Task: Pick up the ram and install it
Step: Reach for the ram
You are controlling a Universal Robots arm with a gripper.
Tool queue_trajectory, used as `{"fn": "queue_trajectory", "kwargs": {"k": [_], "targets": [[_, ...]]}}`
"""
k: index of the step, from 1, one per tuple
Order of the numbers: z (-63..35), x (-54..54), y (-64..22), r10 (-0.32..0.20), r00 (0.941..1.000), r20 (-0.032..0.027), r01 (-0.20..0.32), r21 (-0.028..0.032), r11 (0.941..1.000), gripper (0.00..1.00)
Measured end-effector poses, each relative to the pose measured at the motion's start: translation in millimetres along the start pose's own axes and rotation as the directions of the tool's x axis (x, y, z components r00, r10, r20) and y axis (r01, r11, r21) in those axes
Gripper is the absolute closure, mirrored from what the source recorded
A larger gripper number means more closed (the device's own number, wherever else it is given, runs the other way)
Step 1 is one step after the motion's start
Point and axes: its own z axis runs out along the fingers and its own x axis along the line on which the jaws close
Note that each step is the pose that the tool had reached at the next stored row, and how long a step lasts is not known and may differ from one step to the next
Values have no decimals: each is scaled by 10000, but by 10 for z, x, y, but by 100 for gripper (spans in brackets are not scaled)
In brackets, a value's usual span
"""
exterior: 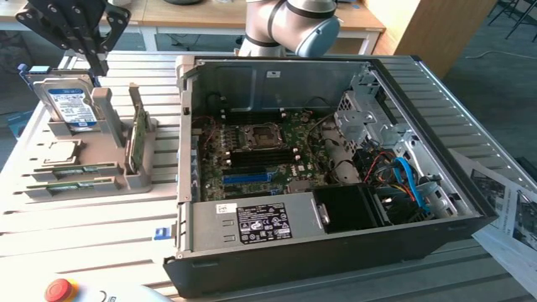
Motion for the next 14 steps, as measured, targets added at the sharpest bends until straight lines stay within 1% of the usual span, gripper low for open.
{"fn": "queue_trajectory", "kwargs": {"k": [14], "targets": [[-6,254,13,0,10000,0,0,1,10000,89]]}}
